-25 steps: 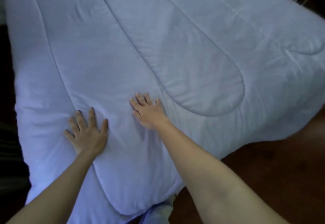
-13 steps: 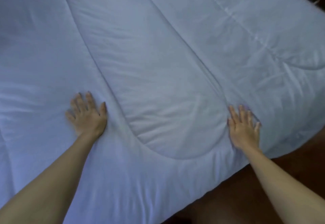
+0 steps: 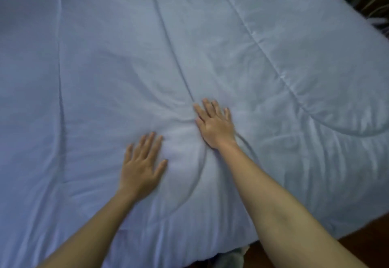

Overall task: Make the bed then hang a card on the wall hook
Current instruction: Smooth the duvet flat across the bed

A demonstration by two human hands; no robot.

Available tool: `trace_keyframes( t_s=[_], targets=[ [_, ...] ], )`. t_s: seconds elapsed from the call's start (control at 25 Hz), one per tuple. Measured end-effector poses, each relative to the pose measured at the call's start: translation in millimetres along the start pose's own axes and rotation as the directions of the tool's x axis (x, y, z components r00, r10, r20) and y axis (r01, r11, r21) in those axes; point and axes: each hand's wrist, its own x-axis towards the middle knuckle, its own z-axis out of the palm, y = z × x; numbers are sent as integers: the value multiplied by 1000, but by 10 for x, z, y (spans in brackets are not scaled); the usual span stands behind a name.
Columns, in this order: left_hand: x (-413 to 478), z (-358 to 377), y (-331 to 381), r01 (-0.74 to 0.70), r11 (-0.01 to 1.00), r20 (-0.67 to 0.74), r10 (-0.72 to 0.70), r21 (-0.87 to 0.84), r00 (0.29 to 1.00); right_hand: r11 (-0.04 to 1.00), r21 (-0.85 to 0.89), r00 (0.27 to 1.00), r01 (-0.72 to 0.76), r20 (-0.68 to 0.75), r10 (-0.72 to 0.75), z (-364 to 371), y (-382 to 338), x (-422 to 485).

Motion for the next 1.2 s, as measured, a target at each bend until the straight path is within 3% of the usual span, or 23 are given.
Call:
trace_keyframes(
  t_s=[0.16, 0.28, 0.36, 0.48, 0.52, 0.6, 0.64, 0.68, 0.76, 0.8, 0.84, 0.88, 0.96, 1.08, 1.2],
  targets=[
    [345, -68, 435, 350, 937, 5, -350, -21, 937, 968, 65, 949, -242, -190, 250, -69, 1713, -462],
    [921, -194, 1096, 441, 886, -16, -447, -141, 894, 924, 60, 895, -378, -232, 381, -149, 2845, -837],
    [1356, -220, 1548, 401, 902, -40, -412, -158, 910, 880, 95, 852, -465, -223, 474, -219, 3459, -1049],
    [1552, -15, 2327, 297, 947, 62, -292, -121, 955, 818, 89, 794, -569, -199, 574, -339, 4235, -1371],
    [1469, 78, 2540, 257, 960, 67, -250, -114, 966, 759, 119, 742, -640, -162, 651, -426, 4424, -1460],
    [1302, 188, 2792, 188, 978, 45, -185, -89, 982, 551, 240, 545, -799, -97, 833, -596, 4601, -1413],
    [1258, 207, 2833, 172, 982, 50, -168, -84, 985, 505, 278, 498, -817, -99, 861, -705, 4498, -1255],
    [1238, 205, 2834, 162, 984, 53, -158, -80, 986, 558, 294, 544, -776, -136, 828, -776, 4271, -1046],
    [1240, 203, 2808, 162, 984, 13, -161, -76, 987, 833, 257, 818, -490, -197, 541, -802, 3573, -506],
    [1241, 207, 2788, 163, 984, 5, -163, -77, 987, 926, 212, 930, -314, -129, 345, -763, 3124, -261],
    [1243, 213, 2790, 168, 982, 7, -168, -83, 986, 972, 167, 985, -164, -22, 170, -689, 2715, -82],
    [1240, 228, 2800, 171, 982, 10, -171, -83, 985, 990, 121, 996, -74, 64, 66, -634, 2410, 35],
    [1236, 261, 2819, 170, 984, -13, -171, -61, 985, 997, 62, 995, -49, 88, 44, -569, 2279, 186],
    [1262, 295, 2785, 172, 983, -34, -174, -61, 984, 977, 67, 978, -204, -41, 207, -602, 2911, 173],
    [1252, 265, 2798, 173, 985, -23, -173, -29, 985, 884, 131, 867, -449, -176, 466, -730, 3916, -161]
  ],
)
